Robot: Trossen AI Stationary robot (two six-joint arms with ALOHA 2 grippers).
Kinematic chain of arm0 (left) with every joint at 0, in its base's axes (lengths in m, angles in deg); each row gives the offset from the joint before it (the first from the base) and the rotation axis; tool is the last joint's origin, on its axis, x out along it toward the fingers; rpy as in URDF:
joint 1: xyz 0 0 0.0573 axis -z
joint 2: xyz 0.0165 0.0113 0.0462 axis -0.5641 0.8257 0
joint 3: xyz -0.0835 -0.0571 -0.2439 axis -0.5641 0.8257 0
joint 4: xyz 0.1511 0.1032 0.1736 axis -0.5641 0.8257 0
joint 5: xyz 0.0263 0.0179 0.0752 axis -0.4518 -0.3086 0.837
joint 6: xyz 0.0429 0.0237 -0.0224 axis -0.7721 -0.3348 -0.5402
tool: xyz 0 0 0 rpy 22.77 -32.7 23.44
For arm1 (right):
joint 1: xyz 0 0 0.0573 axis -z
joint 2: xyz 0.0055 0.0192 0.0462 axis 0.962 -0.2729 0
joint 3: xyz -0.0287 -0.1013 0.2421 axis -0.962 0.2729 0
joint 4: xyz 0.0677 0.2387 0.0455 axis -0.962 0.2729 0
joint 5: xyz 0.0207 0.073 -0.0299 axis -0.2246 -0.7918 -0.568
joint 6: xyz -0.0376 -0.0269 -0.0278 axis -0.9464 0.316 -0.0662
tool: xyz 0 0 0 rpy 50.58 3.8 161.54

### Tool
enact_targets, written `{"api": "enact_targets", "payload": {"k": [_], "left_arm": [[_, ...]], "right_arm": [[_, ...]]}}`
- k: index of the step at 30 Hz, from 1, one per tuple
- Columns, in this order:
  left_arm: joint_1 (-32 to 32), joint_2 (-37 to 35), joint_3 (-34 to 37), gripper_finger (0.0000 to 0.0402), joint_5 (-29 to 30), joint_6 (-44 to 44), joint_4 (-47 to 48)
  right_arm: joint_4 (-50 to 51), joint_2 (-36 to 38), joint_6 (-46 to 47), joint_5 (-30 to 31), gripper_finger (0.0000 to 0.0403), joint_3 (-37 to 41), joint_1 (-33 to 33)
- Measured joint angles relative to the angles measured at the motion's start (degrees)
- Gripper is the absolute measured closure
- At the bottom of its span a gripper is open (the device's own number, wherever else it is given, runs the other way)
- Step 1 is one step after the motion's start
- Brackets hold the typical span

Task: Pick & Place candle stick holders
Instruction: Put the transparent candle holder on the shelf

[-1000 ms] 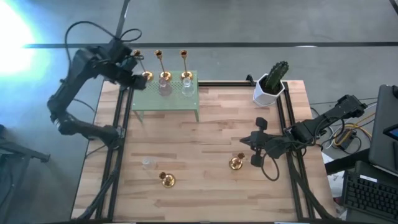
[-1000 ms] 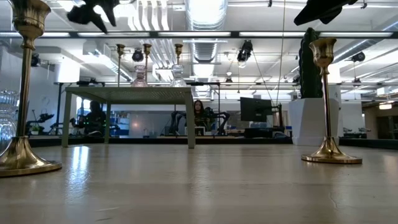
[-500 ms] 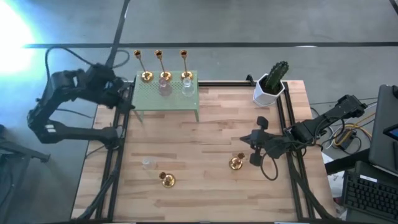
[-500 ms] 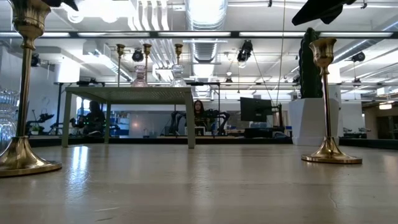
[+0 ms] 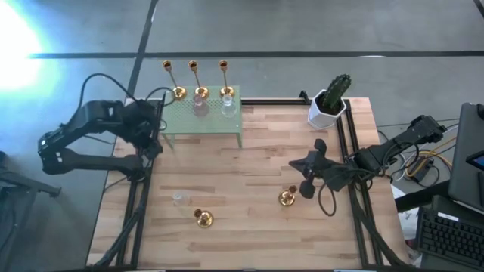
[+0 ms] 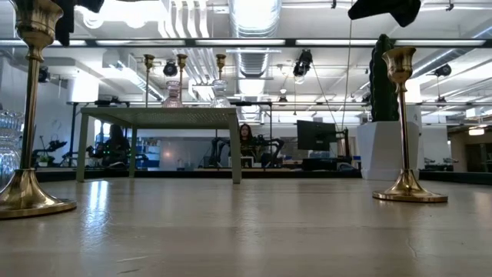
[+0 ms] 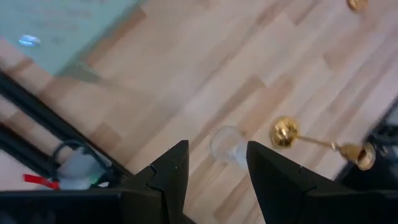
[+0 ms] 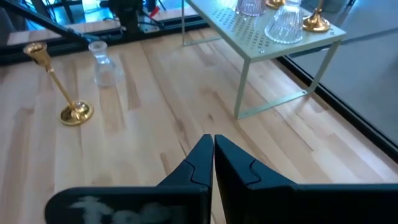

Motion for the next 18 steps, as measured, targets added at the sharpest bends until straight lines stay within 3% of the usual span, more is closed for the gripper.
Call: {"api": "enact_targets", "payload": {"k": [11,18], "left_arm": [[1.5,-1.9,10.9,0.0236,-1.8,-4.3,0.0],[6.6,-4.7,19.5,0.0236,-5.2,3.1,-4.5]], "right_arm": [[0.0,0.0,0.0,0.1,0.0394,0.0,0.0],[0.1,0.0,0.3,-0.5,0.0394,0.0,0.0]]}}
